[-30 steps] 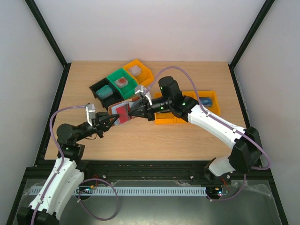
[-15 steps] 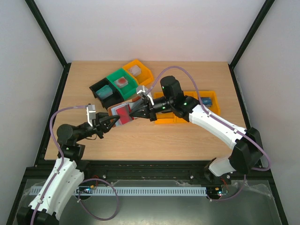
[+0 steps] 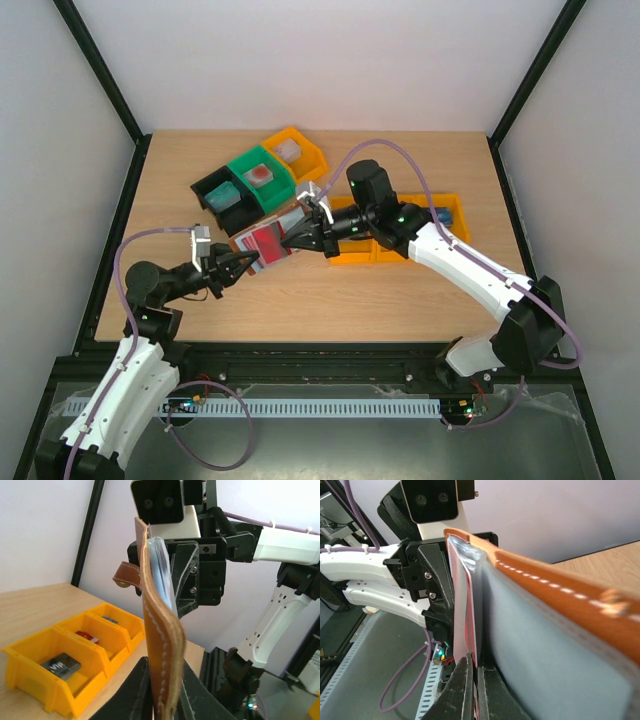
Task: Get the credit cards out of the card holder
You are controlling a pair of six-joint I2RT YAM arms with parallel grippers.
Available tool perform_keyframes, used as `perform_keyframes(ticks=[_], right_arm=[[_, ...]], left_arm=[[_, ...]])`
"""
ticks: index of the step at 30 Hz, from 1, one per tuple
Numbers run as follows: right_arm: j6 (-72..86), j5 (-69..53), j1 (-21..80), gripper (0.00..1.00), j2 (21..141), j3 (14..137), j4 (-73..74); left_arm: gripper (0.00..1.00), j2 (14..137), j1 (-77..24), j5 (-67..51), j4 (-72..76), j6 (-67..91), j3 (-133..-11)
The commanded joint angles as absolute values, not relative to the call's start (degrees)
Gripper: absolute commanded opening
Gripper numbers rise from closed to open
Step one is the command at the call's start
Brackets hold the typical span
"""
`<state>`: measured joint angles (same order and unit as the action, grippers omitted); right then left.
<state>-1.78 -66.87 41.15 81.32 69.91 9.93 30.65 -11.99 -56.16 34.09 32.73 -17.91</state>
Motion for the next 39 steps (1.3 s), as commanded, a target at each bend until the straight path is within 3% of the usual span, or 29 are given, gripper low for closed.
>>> perform_keyframes(ticks=[1,4,27,39], right_arm=[[-5.08,-64.98,40.22,0.02,79.54,73.12,13.26],[-7.44,-63.75,39.55,0.02,79.51,73.72,16.31],[-13.22,-55.91,34.62,0.02,76.09,72.59,25.54],[-9.84,-55.22,32.26,0.02,74.16,72.33,22.39]], left_arm=[[0.08,30.05,-12.15,-57.78,31.65,29.37,-18.37],[0.02,30.01,-12.12,-57.35,30.1,28.83,-18.95],[0.02,29.0,-10.37,-52.38,30.14,32.12,-18.71],[0.02,31.95,-9.78,-45.01,22.79,39.78,-14.7]])
